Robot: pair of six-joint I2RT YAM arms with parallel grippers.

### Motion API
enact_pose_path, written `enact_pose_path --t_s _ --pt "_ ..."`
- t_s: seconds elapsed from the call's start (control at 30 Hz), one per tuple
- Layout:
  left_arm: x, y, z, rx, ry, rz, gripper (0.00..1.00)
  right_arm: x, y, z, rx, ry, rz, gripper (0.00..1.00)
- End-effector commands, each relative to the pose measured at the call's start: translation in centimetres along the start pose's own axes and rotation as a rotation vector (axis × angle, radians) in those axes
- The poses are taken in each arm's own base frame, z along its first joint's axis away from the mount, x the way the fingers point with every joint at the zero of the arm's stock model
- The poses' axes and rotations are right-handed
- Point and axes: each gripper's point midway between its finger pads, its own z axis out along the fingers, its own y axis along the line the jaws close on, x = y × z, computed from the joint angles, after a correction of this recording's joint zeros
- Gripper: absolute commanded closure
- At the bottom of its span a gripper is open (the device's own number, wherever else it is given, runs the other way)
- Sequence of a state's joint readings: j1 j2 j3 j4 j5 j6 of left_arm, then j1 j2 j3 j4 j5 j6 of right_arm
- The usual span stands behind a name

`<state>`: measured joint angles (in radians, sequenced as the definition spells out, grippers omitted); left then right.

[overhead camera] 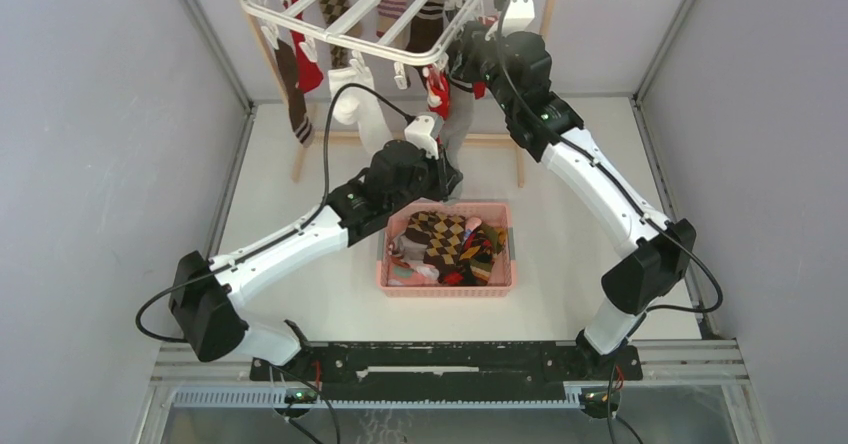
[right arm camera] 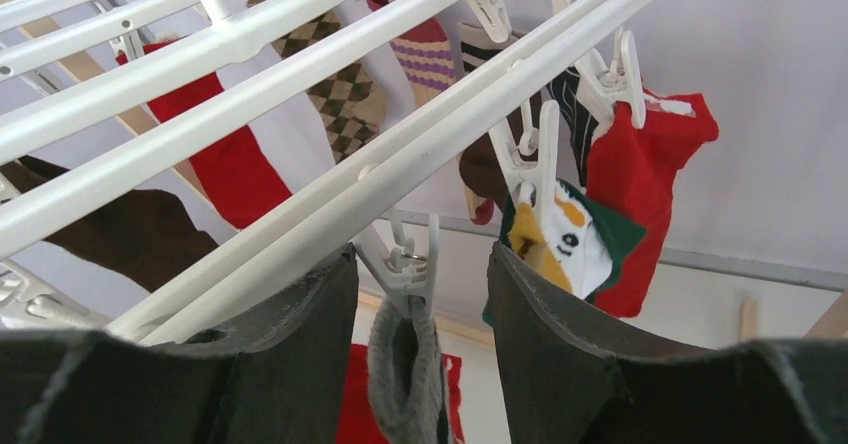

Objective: Remove the socks clipped to the hanger
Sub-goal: Remove the sock from the hanger.

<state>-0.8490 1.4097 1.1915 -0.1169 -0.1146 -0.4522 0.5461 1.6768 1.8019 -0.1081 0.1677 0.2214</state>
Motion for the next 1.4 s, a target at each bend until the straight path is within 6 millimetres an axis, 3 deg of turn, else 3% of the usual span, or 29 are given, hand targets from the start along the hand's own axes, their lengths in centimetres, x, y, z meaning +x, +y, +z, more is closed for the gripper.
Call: enact_pose_path --t_s 0.0,0.73,0.87,1.23,1.37 --pt "-3.7 -2.0 -0.4 0.034 -0.088 0.017 0.81 -2.4 0.9 0.1 -0.015 -0.065 -0.008 0.42" --pt "-3.1 -2.4 -0.4 0.037 -0.072 0.026 0.8 -2.7 1.6 1.3 -0.056 -0.094 -0.003 0.43" --pt "-3.0 -2.3 -0.4 0.036 -0.07 0.026 0.8 -2.9 1.6 1.4 -0.059 -0.102 -0.004 0.49" --pt "-2.4 -1.7 -0.5 0.019 -0.062 0.026 0.8 -2.6 1.8 1.3 -0.081 -0.094 -0.008 0.77" --pt "-2.1 -1.5 -0.6 0.009 -0.06 0.024 0.8 -2.4 1.6 1.2 -0.082 -0.088 -0.008 0.81"
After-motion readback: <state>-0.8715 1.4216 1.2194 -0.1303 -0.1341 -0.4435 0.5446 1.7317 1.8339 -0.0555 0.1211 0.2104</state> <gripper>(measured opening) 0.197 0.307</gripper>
